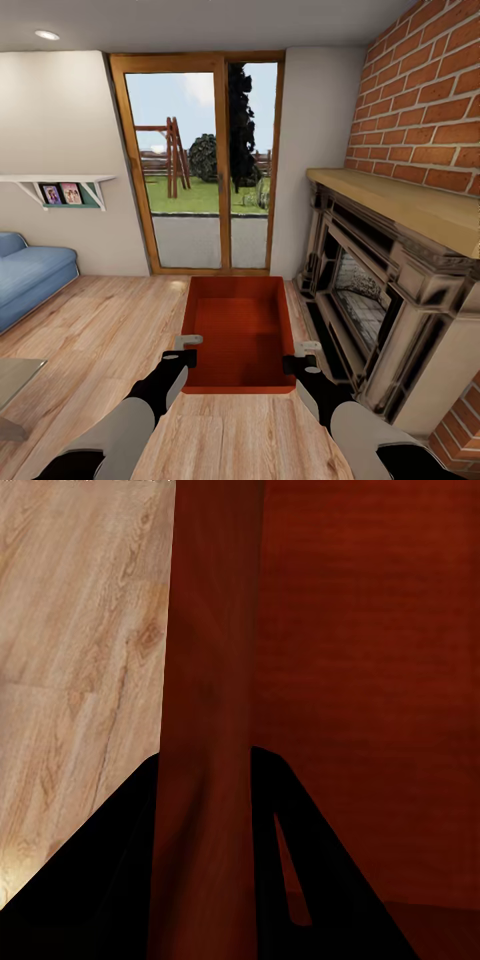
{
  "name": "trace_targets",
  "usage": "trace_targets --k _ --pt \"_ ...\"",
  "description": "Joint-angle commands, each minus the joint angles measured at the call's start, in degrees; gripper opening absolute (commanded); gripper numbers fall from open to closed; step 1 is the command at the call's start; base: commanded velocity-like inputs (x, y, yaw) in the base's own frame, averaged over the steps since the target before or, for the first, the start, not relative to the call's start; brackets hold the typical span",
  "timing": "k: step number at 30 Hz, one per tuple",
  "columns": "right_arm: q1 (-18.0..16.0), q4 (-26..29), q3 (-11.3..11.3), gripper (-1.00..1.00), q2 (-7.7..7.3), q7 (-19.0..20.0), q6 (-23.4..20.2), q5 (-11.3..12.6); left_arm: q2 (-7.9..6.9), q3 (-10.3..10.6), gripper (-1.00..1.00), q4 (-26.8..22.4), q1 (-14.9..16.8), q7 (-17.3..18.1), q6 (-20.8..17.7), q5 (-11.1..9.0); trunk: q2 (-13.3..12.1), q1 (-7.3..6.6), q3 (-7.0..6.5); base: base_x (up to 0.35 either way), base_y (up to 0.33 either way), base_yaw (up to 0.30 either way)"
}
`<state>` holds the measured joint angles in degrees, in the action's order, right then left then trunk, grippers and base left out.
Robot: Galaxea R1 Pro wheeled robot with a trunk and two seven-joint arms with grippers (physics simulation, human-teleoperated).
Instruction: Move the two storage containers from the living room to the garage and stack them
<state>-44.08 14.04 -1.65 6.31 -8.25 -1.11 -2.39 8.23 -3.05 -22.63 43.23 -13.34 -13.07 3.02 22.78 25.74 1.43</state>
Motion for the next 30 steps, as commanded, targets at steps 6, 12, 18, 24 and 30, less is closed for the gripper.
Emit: trace_targets --k 6,12,18,24,30 --pt "-0.1 0.0 -0.4 -1.0 0.37 -0.2 -0.1 0.2 0.12 -0.3 -1.0 -0.1 0.0 0.2 -0.2 -0.4 0.1 0.04 -0.41 0.0 0.0 0.0" --pt "-0.1 0.0 -0.4 -1.0 0.37 -0.2 -0.1 0.2 0.12 -0.3 -1.0 -0.1 0.0 0.2 -0.2 -0.4 0.1 0.04 -0.96 0.0 0.0 0.0" --pt "0.0 0.0 -0.4 -1.0 0.35 -0.2 -0.1 0.2 0.12 -0.3 -1.0 -0.1 0.0 0.2 -0.2 -0.4 0.1 0.04 -1.5 0.0 0.0 0.0" --pt "-0.1 0.0 -0.3 -1.0 0.3 -0.1 -0.1 0.3 0.12 -0.3 -1.0 -0.1 0.1 0.2 -0.2 -0.4 0.1 0.04 -1.82 0.0 0.0 0.0" --pt "0.0 0.0 -0.3 -1.0 0.29 -0.1 -0.1 0.3 0.12 -0.3 -1.0 -0.1 0.0 0.2 -0.2 -0.4 0.1 0.04 -1.86 0.0 0.0 0.0"
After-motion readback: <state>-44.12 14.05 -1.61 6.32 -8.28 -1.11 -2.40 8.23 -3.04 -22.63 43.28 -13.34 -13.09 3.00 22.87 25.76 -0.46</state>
